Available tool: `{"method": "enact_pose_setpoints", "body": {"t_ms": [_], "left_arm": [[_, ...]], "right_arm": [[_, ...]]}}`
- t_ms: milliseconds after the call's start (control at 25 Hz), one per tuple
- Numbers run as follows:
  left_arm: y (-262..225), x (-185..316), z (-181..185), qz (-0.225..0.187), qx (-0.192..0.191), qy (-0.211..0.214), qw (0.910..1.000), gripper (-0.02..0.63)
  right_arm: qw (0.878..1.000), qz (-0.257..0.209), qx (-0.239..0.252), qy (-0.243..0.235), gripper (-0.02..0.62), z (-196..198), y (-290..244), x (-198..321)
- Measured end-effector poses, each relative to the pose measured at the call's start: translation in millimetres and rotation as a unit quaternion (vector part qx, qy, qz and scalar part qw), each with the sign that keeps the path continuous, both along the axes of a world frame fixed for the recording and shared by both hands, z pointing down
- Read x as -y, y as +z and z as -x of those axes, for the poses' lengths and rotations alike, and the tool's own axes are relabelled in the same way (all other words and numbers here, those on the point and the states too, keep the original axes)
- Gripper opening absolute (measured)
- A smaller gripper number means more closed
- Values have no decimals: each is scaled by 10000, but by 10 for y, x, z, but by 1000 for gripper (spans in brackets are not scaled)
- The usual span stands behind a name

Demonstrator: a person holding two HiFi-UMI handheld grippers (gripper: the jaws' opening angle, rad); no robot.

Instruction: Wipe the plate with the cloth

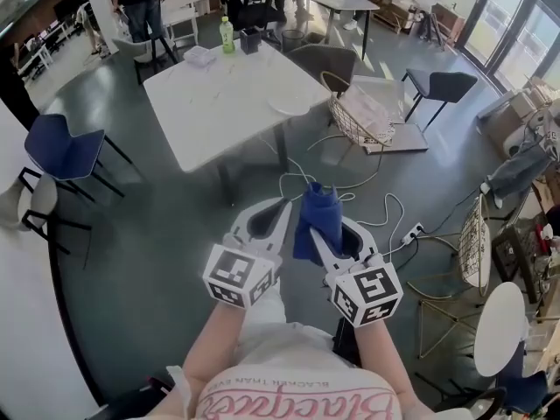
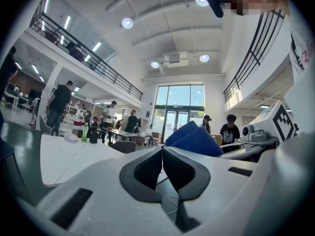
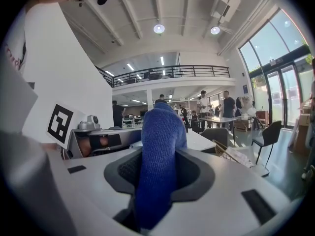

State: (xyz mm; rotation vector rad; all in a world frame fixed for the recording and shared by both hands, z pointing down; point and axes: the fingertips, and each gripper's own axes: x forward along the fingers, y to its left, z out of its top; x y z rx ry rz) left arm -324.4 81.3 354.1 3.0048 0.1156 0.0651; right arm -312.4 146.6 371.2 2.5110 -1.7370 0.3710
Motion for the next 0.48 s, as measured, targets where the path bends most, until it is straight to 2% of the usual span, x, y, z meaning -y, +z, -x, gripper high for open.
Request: {"method": "enact_pose_setpoints", "body": {"t_ms": [480], "left_arm": [[41, 680, -847, -17, 14, 232, 9997, 5]], "right_arm": [[9998, 39, -25, 205, 132, -807, 24, 693]]}}
